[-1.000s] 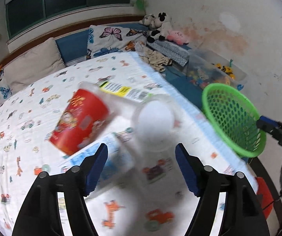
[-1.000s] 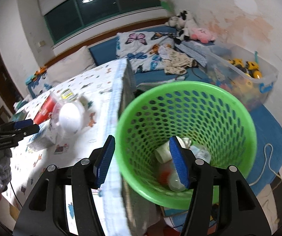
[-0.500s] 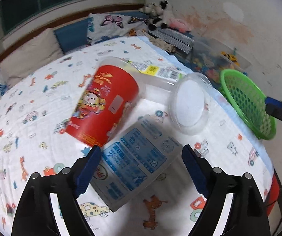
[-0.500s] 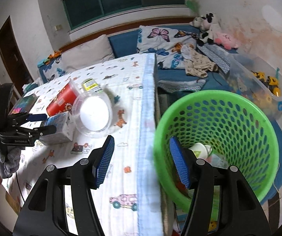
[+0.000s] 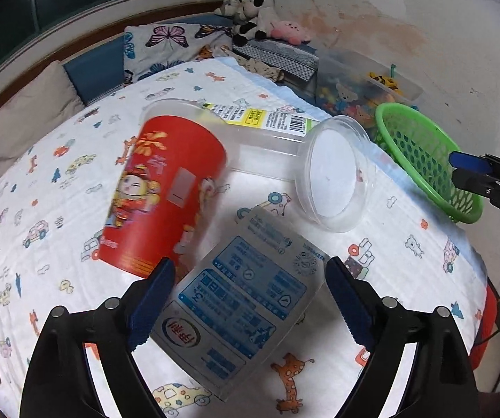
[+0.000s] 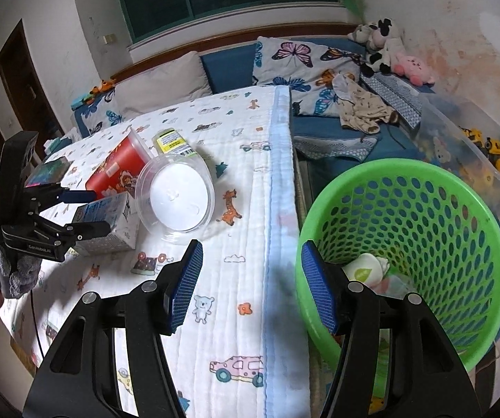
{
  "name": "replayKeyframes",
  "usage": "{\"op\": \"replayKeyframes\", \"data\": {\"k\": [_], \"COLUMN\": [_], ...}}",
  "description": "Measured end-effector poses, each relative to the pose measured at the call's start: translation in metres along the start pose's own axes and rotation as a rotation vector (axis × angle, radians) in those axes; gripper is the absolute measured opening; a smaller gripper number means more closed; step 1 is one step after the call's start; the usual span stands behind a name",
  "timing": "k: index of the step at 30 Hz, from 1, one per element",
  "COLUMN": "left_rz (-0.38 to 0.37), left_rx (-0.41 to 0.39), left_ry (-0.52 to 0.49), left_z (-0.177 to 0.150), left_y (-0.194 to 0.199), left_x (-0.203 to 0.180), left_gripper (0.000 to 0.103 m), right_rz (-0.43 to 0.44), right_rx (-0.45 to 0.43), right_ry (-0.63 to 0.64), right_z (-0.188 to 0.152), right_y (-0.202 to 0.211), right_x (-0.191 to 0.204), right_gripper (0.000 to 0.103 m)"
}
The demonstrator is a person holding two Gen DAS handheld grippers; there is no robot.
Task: Collect trash
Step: 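Grasp the clear round lid with the right tool while the left tool reaches the milk carton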
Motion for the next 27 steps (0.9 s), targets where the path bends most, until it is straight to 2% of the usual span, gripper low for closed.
{"op": "replayKeyframes", "data": {"k": [8, 13, 15, 16, 18, 22, 25, 27], "left_rz": [-0.035, -0.066, -0.059, -0.045, -0.021, -0.039, -0.040, -0.012], "left_rx": [0.021, 0.013, 0.004, -0.001, -0.011, -0.026, -0.030, -0.032], "left_ry": [-0.004, 0.005, 0.009, 0.008, 0.014, 0.056, 0.032, 0.003], "left_z": [-0.007, -0.016, -0.019, -0.021, -0.023, -0.025, -0.027, -0.029], "left_y": [0.002, 0.008, 0.010, 0.011, 0.012, 0.015, 0.015, 0.015], "left_x": [-0.008, -0.015, -0.015, -0.015, -0.014, -0.010, -0.015, -0.017], "left_gripper": [0.086, 0.086, 0.085, 0.080, 0.077, 0.078, 0.081, 0.079], "right_rz": [0.039, 0.087, 0.103, 0.106, 0.111, 0.119, 0.115, 0.114], "right_rx": [0.014, 0.013, 0.016, 0.017, 0.021, 0.032, 0.038, 0.044], "right_ry": [0.028, 0.043, 0.053, 0.058, 0.071, 0.083, 0.087, 0.085], "right_z": [0.006, 0.013, 0.017, 0.019, 0.023, 0.029, 0.031, 0.033], "right_y": [-0.012, -0.023, -0.029, -0.032, -0.039, -0.051, -0.060, -0.065], "right_x": [0.014, 0.032, 0.043, 0.047, 0.057, 0.073, 0.083, 0.087], "right_gripper": [0.066, 0.076, 0.079, 0.080, 0.081, 0.085, 0.087, 0.088]}}
Point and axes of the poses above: each gripper's, at about its wrist camera, not at the fingertips, and y roughly against the way its jaws point, x to its left, z to its top, the point moved 5 cm from there along -y, roughly the way its jaws point, and after that the axes turned 7 degrees about -z, right-handed, at the moved point
